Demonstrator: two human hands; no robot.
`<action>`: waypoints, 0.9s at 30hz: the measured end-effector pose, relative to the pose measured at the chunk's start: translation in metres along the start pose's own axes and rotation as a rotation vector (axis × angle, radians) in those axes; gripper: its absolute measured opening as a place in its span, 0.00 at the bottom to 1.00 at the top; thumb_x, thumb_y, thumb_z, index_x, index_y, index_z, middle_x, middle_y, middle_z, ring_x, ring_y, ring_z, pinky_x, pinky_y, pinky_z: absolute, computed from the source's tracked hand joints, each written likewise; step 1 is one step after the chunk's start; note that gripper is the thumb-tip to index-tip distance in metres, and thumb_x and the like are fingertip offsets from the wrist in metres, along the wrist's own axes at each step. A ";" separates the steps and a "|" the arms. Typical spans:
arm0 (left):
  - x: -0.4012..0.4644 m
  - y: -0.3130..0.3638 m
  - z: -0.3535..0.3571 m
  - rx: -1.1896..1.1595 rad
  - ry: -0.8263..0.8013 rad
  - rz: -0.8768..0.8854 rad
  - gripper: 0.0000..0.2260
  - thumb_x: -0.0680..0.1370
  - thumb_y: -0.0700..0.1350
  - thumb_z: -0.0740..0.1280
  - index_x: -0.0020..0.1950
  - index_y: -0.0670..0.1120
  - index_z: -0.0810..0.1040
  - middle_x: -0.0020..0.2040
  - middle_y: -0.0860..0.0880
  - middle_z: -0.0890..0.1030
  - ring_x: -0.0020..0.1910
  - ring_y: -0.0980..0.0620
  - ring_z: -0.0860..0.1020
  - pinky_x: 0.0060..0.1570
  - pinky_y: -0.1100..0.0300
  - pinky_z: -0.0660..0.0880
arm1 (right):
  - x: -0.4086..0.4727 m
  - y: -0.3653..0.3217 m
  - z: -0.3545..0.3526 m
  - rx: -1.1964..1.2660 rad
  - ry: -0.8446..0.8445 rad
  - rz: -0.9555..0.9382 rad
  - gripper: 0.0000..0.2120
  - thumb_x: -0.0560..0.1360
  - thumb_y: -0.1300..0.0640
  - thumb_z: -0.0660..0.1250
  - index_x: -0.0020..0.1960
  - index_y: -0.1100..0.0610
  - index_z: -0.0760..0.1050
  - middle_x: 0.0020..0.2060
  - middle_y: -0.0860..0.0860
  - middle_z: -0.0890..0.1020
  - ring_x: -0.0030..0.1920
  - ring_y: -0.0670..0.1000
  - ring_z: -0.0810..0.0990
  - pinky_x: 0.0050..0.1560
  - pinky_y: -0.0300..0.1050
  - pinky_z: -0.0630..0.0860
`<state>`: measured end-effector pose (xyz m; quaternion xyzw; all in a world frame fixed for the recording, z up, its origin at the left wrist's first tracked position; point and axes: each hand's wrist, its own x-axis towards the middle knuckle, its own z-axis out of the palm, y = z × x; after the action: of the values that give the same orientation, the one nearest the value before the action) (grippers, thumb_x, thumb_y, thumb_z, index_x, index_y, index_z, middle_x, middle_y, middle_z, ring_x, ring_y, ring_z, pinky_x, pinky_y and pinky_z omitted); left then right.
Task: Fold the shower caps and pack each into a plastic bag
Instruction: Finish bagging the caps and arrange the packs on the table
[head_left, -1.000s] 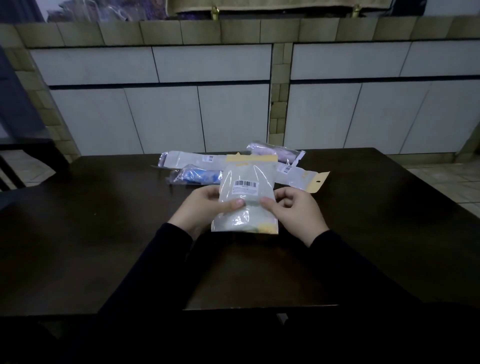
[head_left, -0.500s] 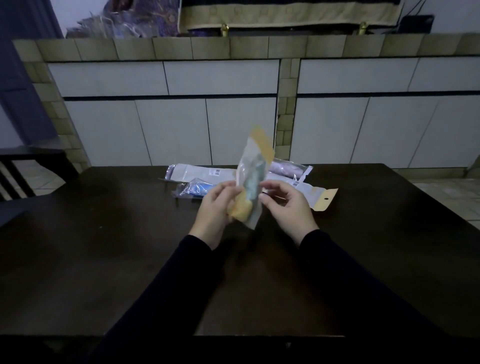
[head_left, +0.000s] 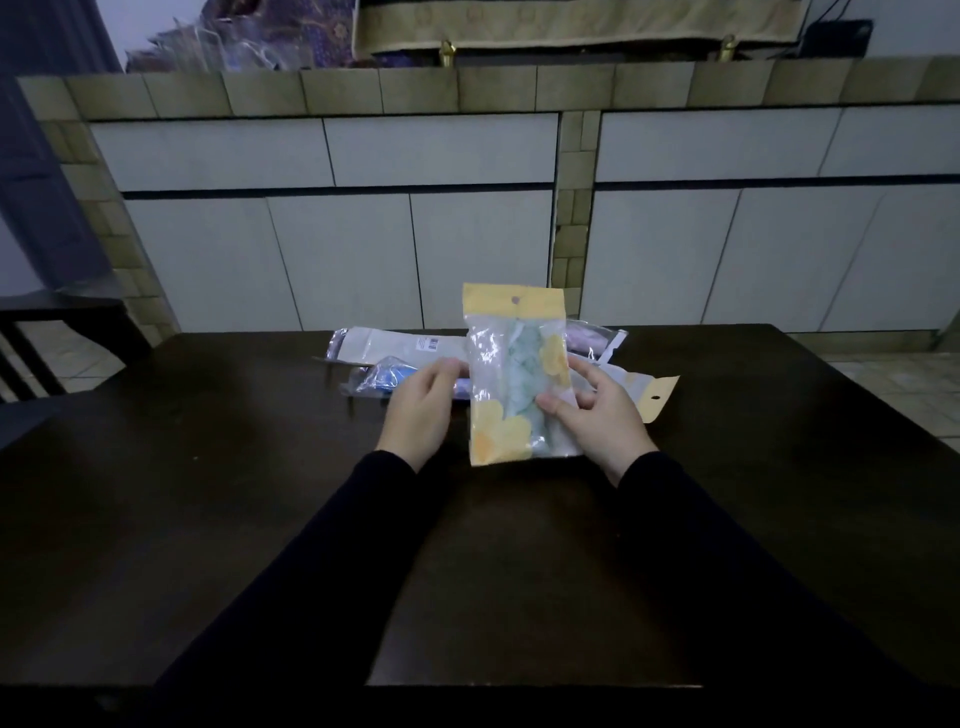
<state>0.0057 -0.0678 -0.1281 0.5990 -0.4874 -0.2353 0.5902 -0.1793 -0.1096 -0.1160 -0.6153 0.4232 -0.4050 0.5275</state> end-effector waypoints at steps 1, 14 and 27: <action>0.005 -0.004 -0.003 0.247 0.038 0.128 0.07 0.78 0.43 0.62 0.47 0.49 0.80 0.50 0.51 0.81 0.52 0.51 0.76 0.53 0.56 0.70 | 0.000 0.000 -0.001 -0.016 0.005 -0.005 0.31 0.73 0.58 0.72 0.73 0.51 0.65 0.51 0.48 0.83 0.52 0.48 0.82 0.56 0.51 0.79; 0.016 -0.013 -0.030 1.187 -0.017 0.226 0.18 0.77 0.53 0.65 0.66 0.57 0.72 0.63 0.52 0.74 0.63 0.47 0.68 0.59 0.47 0.60 | -0.006 -0.004 -0.003 -0.443 0.024 0.096 0.28 0.72 0.52 0.73 0.70 0.55 0.70 0.61 0.52 0.77 0.58 0.51 0.76 0.58 0.42 0.70; -0.006 -0.006 -0.070 1.223 0.161 0.009 0.14 0.76 0.55 0.65 0.61 0.56 0.76 0.59 0.49 0.76 0.57 0.46 0.71 0.56 0.49 0.65 | -0.014 -0.015 0.025 -0.780 -0.098 0.187 0.26 0.72 0.44 0.71 0.64 0.58 0.73 0.58 0.53 0.78 0.57 0.52 0.76 0.48 0.41 0.71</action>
<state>0.0653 -0.0300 -0.1222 0.8427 -0.4906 0.1351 0.1758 -0.1585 -0.0872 -0.1051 -0.7467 0.5736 -0.1344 0.3088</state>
